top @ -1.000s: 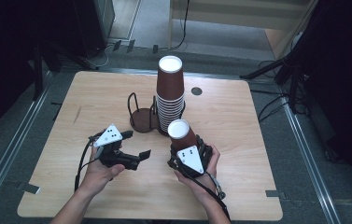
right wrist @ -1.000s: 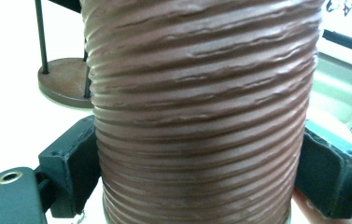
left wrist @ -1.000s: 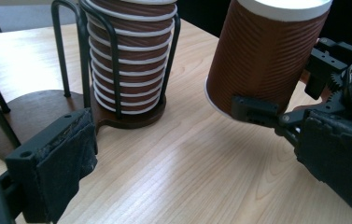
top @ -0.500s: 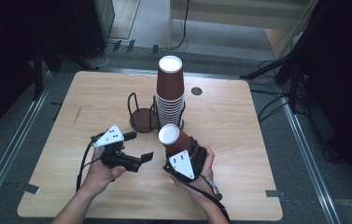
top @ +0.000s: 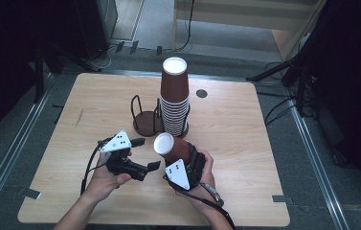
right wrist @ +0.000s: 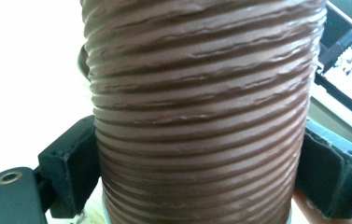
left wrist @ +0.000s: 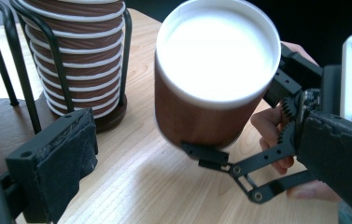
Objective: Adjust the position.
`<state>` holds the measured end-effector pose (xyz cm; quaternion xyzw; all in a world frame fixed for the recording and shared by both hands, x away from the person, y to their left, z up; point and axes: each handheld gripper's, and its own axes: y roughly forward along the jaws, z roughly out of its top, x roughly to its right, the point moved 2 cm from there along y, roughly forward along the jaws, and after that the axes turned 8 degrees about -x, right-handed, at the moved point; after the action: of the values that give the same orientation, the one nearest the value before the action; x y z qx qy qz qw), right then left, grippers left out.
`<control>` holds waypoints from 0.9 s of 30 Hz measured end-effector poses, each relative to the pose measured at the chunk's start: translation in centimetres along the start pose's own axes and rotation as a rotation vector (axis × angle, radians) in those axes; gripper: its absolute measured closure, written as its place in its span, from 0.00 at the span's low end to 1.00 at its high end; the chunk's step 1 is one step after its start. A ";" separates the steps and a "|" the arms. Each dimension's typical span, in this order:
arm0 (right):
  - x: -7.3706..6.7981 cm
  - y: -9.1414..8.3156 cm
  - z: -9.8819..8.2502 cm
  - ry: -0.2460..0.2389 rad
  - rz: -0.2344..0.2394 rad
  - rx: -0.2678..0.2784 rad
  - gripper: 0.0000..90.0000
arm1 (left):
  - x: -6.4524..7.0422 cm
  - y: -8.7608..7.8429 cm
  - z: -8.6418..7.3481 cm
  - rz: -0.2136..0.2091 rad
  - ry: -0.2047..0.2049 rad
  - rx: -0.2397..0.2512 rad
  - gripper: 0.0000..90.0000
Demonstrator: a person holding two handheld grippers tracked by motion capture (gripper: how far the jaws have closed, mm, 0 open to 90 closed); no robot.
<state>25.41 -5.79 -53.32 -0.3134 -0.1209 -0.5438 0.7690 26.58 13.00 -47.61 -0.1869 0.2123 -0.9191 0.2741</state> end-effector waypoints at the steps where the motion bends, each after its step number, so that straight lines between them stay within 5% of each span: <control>1: -0.2 0.0 0.0 -0.007 0.002 0.004 0.13 | 0.0 0.0 0.0 0.000 0.001 -0.001 0.00; 27: -2.5 -0.7 0.1 -0.240 0.009 0.056 0.13 | 0.6 0.5 -0.1 0.000 0.024 -0.059 0.14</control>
<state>23.85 -3.94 -54.35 -0.3549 -0.2259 -0.4955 0.7600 26.31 12.26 -47.82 -0.1840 0.2426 -0.9147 0.2658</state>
